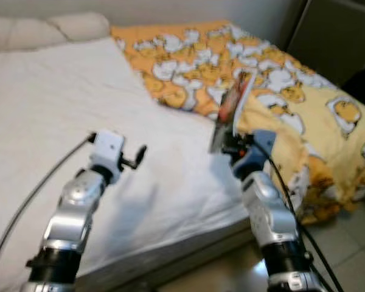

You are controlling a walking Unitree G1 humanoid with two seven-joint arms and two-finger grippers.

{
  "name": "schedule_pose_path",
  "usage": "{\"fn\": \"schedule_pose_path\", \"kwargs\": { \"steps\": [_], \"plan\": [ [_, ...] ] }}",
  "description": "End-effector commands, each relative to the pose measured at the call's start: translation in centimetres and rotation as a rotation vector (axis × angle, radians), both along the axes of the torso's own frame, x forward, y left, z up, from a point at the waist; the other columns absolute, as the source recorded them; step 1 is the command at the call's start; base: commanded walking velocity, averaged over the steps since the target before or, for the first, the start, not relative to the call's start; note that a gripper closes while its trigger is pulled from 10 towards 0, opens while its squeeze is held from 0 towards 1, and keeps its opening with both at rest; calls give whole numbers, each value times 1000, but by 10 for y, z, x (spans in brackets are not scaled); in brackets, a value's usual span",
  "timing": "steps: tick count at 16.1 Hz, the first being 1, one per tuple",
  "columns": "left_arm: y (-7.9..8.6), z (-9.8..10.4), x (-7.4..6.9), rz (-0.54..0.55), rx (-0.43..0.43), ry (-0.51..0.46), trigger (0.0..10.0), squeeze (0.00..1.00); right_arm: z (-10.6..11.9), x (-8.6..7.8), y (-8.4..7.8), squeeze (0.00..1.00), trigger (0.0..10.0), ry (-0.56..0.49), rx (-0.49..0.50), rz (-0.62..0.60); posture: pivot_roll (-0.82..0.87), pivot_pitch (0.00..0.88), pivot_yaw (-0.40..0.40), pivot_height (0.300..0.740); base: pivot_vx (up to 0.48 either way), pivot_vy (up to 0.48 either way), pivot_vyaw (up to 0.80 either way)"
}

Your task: Clean up the room

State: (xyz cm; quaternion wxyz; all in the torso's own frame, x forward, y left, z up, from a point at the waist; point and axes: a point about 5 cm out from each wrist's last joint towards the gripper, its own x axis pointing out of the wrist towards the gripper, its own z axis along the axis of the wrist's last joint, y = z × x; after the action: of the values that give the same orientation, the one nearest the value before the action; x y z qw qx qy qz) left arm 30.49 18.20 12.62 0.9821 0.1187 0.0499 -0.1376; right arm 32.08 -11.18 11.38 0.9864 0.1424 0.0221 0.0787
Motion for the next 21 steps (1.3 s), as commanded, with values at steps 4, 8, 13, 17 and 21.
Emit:
{"fn": "schedule_pose_path", "kwargs": {
  "steps": [4, 8, 13, 17, 21],
  "plan": [
    [-9, 1, 1, -28, -3, 0, 10000, 145, 11, 3, -6, 0, 10000, -48, -26, 13, 117, 0, -30, 740, 0, 401, 0],
    [-9, 1, 1, -29, -2, 0, 10000, 145, 9, 3, -5, 0, 10000, -40, -24, 15, 119, 0, -31, 740, 0, 398, 200],
    [-8, 1, 2, -29, -1, 0, 10000, 145, 8, 2, -5, 0, 10000, -33, -31, 15, 119, 0, -31, 740, 0, 401, 106],
    [-9, 1, 2, -27, 0, -1, 10000, 141, 7, 2, -5, 0, 10000, -27, -34, 22, 119, 0, -30, 740, 0, 288, 0],
    [-9, 2, 3, -25, 3, -9, 10000, 137, 3, 2, -4, 0, 10000, 8, -13, 35, 120, 0, -30, 740, 0, 0, 0]
  ]
}}
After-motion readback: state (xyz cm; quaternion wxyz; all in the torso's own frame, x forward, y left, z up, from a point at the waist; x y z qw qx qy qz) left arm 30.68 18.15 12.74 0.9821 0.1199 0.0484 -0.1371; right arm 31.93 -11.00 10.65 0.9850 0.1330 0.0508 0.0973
